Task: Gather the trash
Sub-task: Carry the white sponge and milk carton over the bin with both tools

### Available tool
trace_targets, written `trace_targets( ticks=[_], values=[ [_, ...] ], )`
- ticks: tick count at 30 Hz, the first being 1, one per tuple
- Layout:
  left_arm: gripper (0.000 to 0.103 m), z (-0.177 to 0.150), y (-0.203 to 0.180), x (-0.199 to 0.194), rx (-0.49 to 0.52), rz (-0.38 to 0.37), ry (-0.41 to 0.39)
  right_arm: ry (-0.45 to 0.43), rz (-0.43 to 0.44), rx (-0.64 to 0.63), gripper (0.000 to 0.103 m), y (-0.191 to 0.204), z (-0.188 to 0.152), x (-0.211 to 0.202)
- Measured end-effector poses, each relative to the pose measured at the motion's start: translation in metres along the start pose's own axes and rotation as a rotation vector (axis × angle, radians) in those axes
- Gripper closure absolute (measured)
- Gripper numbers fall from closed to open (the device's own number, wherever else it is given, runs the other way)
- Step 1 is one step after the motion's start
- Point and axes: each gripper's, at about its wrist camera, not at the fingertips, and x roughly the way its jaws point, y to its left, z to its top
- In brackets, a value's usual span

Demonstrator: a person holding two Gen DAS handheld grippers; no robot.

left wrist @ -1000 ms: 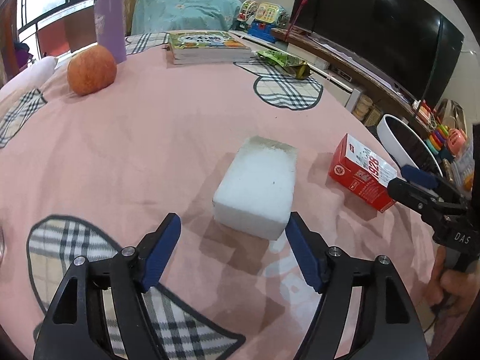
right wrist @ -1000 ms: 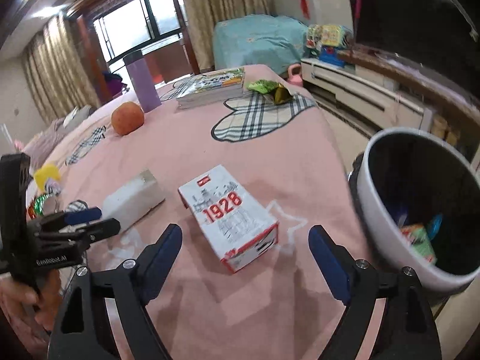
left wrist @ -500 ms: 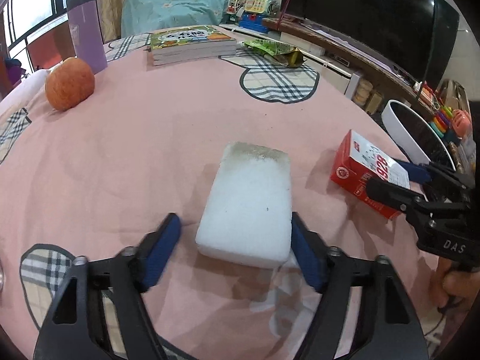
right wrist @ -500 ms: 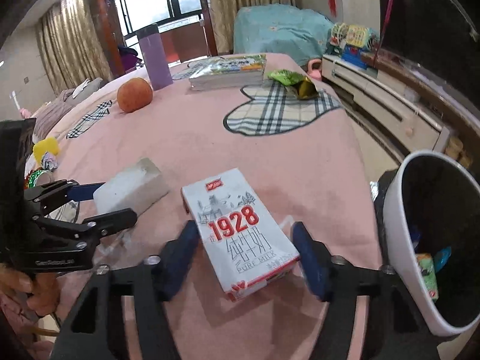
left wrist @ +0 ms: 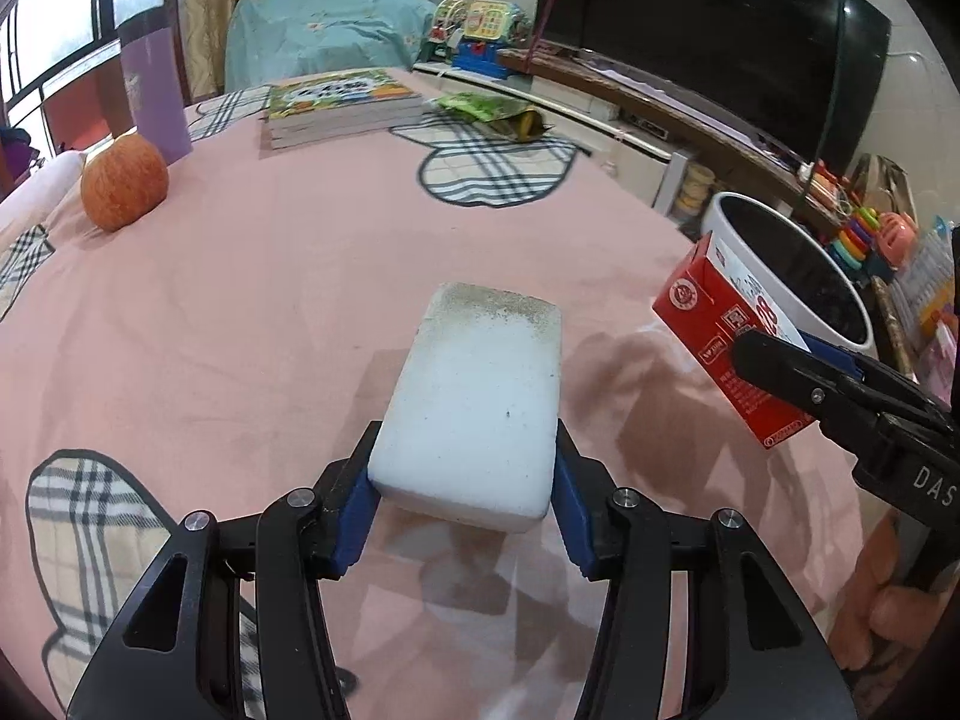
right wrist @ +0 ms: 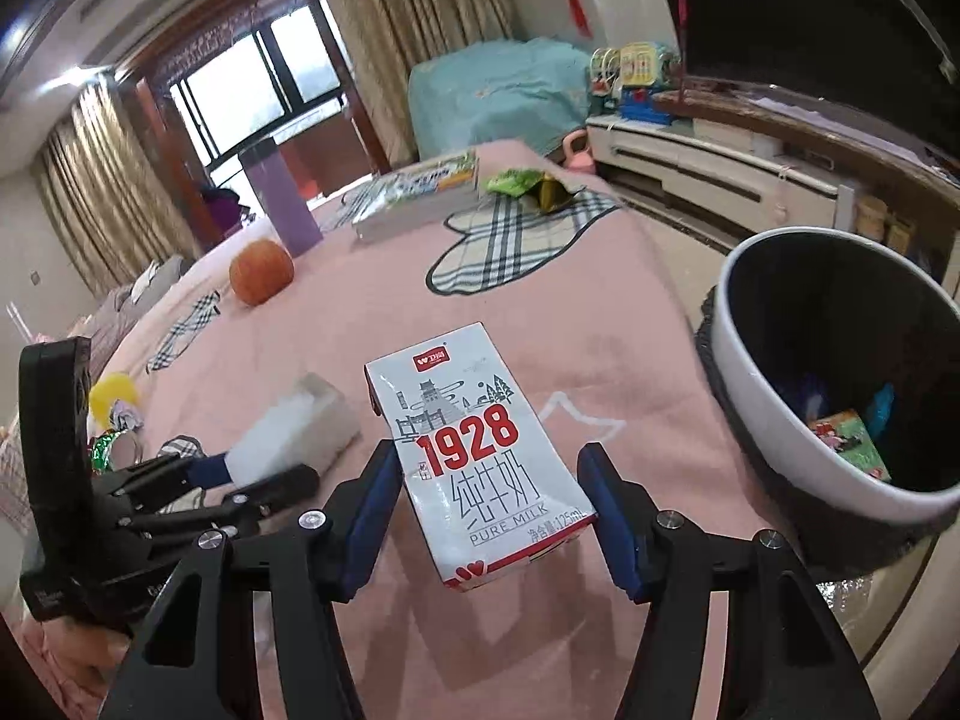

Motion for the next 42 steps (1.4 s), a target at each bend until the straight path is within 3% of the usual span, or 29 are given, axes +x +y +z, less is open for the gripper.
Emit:
trace_targets(
  ticks=[10,19,42],
  values=[
    [0.052,-0.005,-0.031,-0.009,0.044,-0.044,-0.011,-0.091,-0.011,0.071,0.043,-0.020,-0.010,-0.043],
    [0.052,-0.008,-0.067,-0.011,0.082,-0.110,-0.004,-0.116,-0.019,0.128,0.043,-0.041,-0.022,-0.062],
    [0.052,0.024,-0.141,-0.005,0.190,-0.198,-0.021,-0.199,-0.103,0.253,0.043,-0.107,-0.021,-0.096]
  ],
)
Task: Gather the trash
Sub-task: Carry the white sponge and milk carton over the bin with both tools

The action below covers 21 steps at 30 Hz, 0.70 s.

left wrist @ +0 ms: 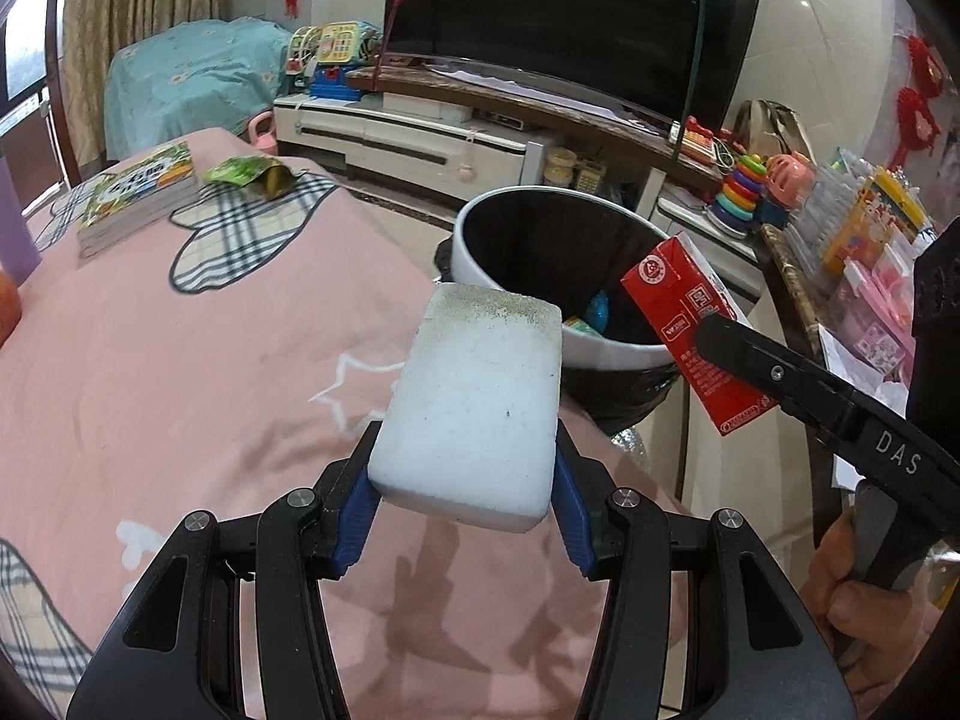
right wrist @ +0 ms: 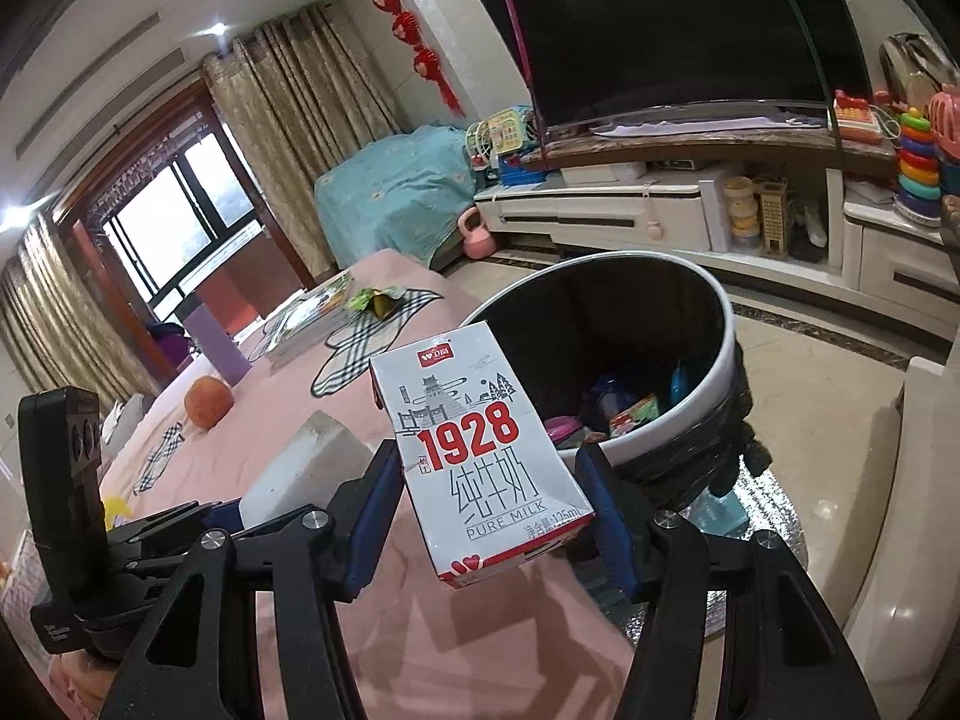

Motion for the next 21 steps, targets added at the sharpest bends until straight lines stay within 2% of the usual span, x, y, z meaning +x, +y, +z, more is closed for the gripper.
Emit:
trace_targets(
  ticks=[21],
  values=[
    [0.052,0.036,-0.025,0.024,0.043,-0.006,0.014,-0.016,-0.028,0.030,0.043,-0.030,0.026,0.005]
  ],
)
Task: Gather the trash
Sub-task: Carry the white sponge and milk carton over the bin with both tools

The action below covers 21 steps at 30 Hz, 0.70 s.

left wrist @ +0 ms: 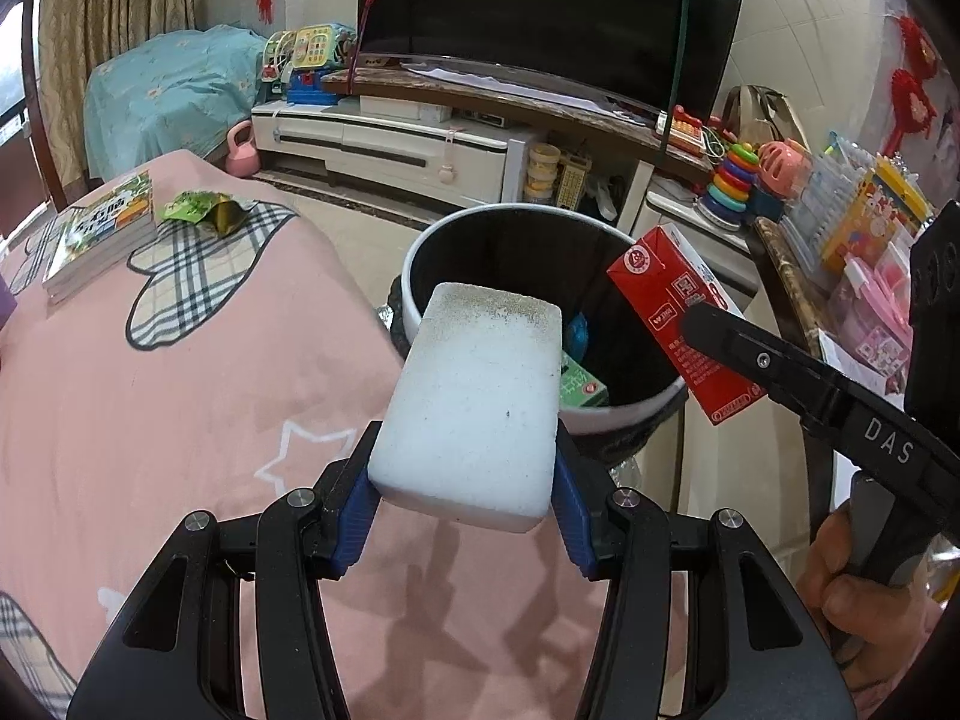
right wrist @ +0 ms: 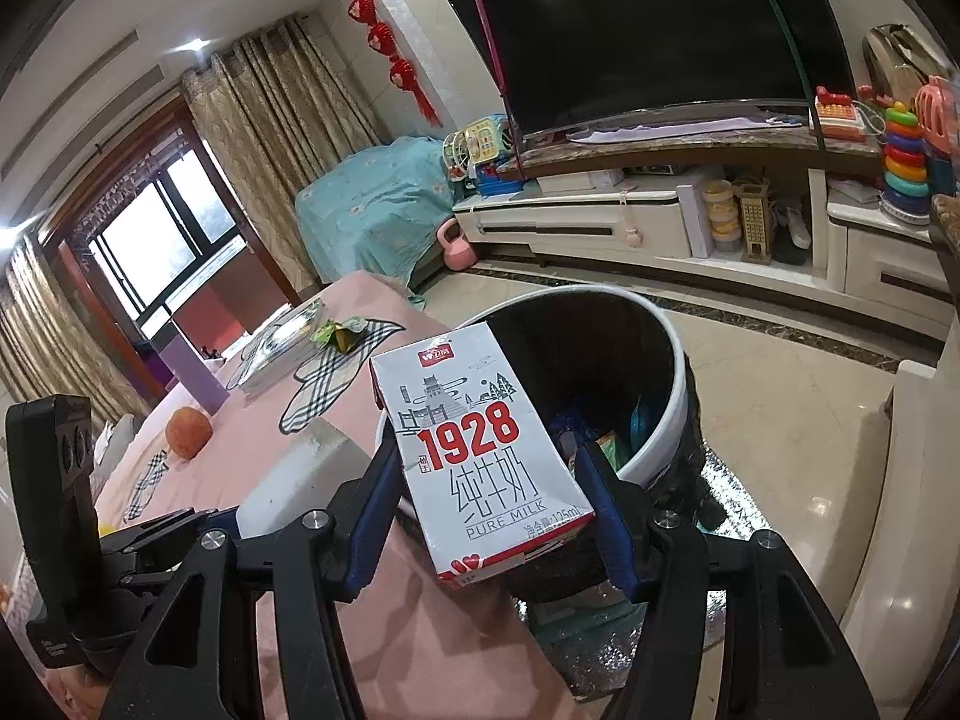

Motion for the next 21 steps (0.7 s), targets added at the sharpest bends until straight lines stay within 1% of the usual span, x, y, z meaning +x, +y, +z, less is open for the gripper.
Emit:
trace_targets(
  ticks=[9,21],
  values=[
    [0.052,0.014,-0.001,0.016,0.003,0.007,0.024,-0.004,-0.020,-0.003,0.043,-0.007,0.013,0.008],
    [0.052,0.030,-0.005,0.032,0.009,0.006,0.046,0.013,-0.039,0.007,0.043,-0.019,0.026,0.022]
  ],
)
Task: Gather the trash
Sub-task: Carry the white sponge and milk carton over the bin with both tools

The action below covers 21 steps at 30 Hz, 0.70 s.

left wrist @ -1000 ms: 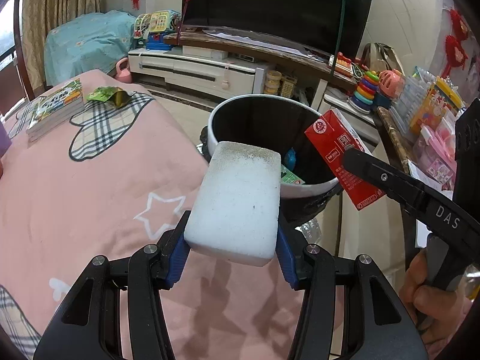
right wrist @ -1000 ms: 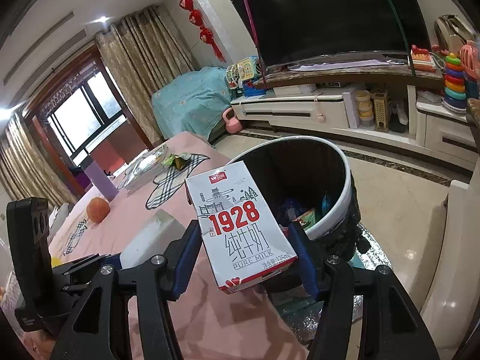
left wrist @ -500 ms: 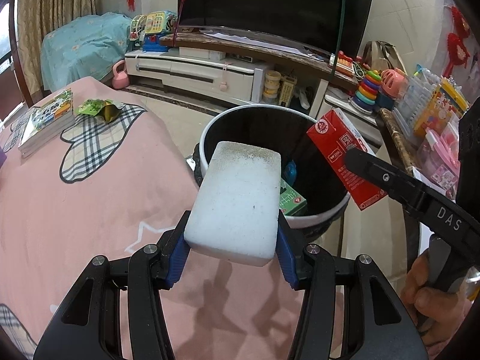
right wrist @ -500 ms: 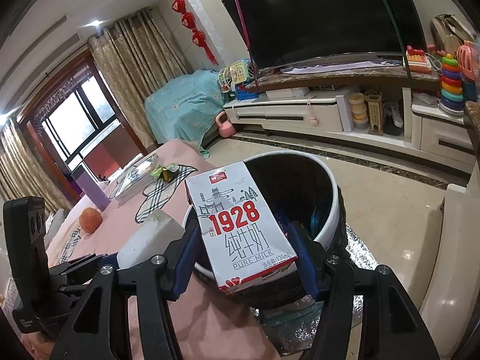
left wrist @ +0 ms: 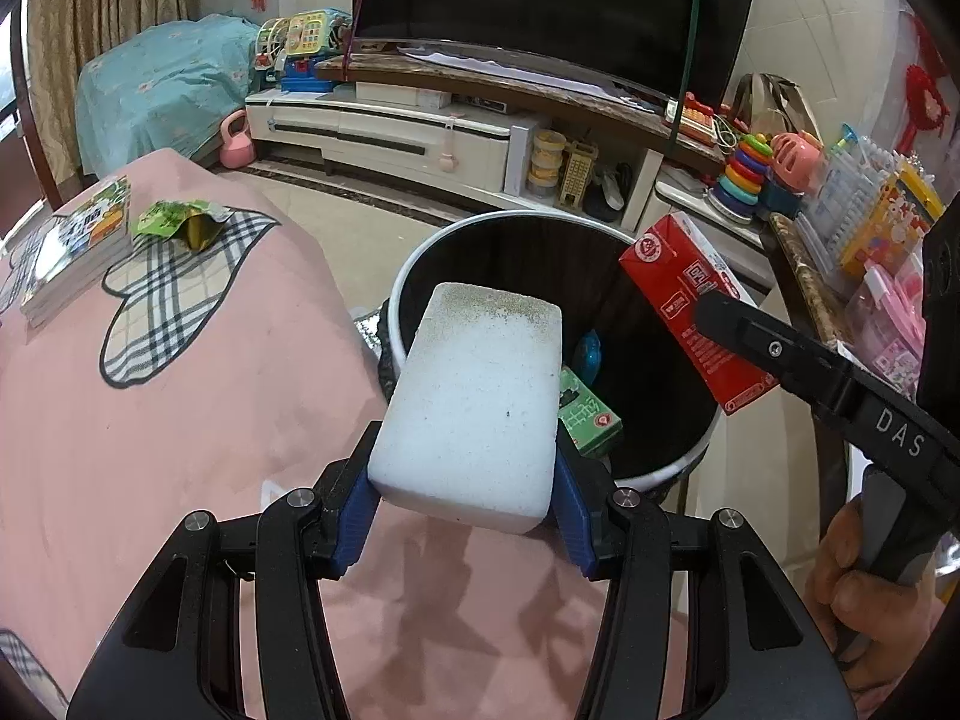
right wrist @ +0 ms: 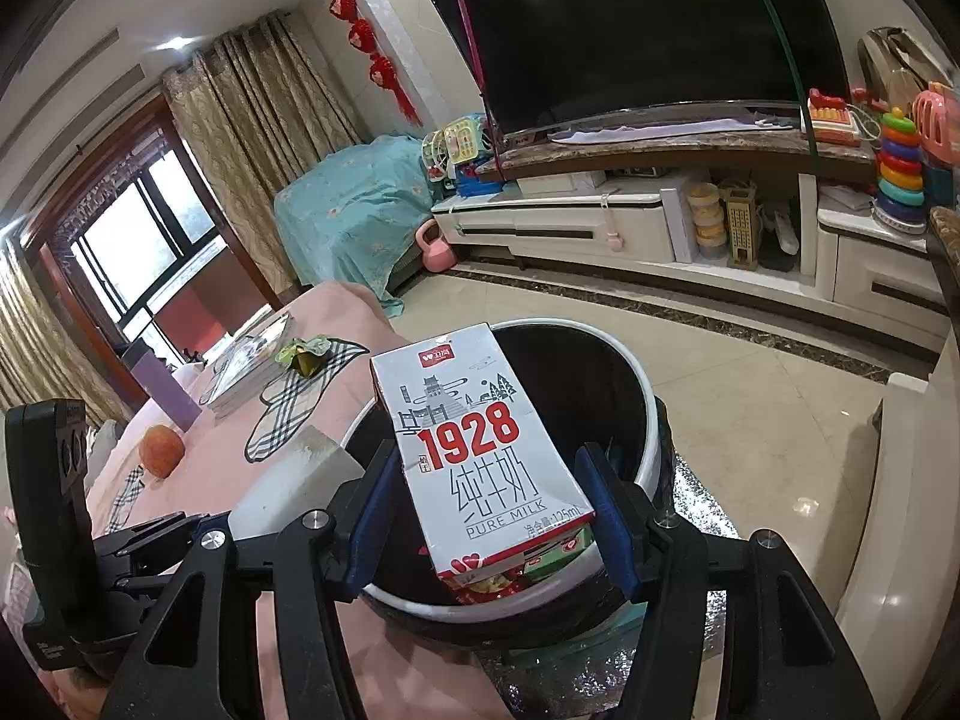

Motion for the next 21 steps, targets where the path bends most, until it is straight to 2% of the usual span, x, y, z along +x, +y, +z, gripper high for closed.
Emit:
trace_targets(
  ticks=[21],
  values=[
    [0.052,0.023,-0.010,0.022,0.015,0.009,0.030,0.047,-0.019,0.007,0.043,-0.004,0.010,0.018]
  ],
)
